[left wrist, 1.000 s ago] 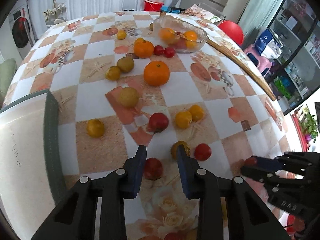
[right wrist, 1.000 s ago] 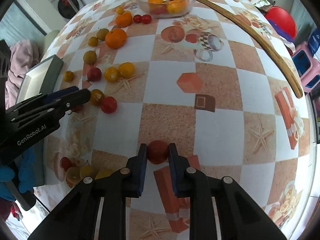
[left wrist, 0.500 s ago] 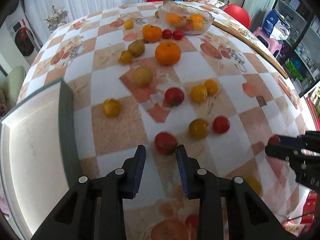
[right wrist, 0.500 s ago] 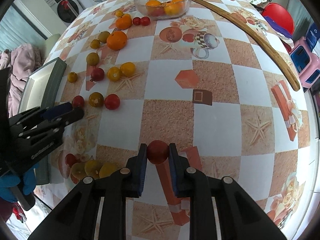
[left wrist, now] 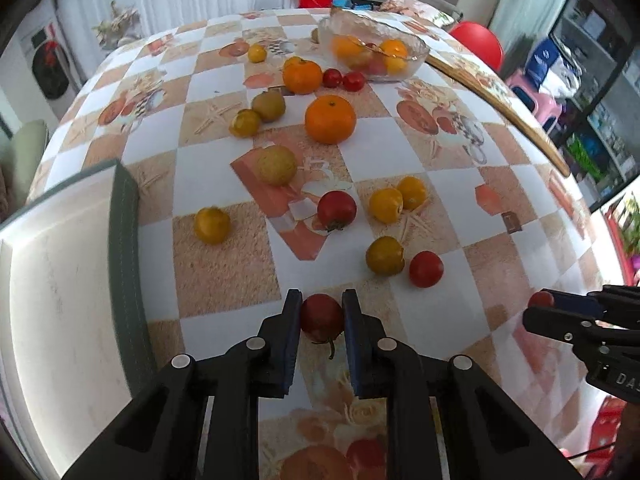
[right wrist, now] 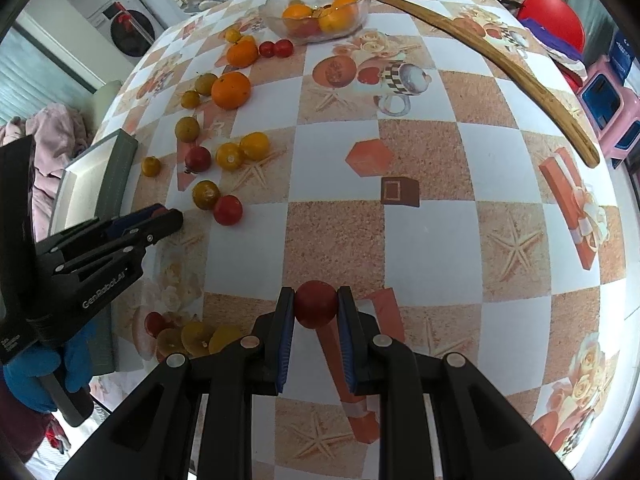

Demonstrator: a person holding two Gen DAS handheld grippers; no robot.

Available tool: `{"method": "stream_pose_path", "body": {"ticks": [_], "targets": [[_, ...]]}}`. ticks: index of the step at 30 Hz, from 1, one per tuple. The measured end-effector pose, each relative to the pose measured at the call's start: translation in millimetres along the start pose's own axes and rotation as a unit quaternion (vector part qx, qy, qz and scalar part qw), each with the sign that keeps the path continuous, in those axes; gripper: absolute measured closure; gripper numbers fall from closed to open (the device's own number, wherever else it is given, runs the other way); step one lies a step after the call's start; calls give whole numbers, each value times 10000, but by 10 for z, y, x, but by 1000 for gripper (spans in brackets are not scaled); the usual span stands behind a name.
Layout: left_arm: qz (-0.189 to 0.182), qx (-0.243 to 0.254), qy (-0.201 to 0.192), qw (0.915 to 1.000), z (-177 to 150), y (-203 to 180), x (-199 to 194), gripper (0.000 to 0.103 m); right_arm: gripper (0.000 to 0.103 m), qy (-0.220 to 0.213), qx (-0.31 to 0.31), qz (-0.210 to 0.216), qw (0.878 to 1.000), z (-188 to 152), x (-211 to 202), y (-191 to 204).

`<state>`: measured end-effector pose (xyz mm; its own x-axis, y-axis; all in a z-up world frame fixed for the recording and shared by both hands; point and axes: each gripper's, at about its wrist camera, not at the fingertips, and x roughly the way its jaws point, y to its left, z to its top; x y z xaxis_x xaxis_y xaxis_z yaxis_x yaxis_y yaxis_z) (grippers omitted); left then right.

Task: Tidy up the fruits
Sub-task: 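Carry both held red tomatoes over the white tray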

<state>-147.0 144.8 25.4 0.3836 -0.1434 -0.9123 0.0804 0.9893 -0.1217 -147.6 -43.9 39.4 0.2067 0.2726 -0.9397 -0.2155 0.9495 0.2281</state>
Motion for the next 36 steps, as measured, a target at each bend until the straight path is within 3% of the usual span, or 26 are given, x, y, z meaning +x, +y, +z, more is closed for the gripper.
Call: {"method": "stream_pose_path", "body": {"ticks": [9,15,27,36], "targets": [[74,-350,-142,9993,-120,166,-355,81,80,-64,-237,95,9997,86,-126,183],[357,-775,-245,9961,-292,513,-614,81,80,-26,-657,313,9973,236,-104,599],[1416,-1748,-103,9743,-938,1557,-848,81,80,297,-1751,1131,9776,468,288,2034],[1755,-2217,132,9591,-1230,1900,-732,81,80,641,-2209,1143,9664,514,708,2650]]}}
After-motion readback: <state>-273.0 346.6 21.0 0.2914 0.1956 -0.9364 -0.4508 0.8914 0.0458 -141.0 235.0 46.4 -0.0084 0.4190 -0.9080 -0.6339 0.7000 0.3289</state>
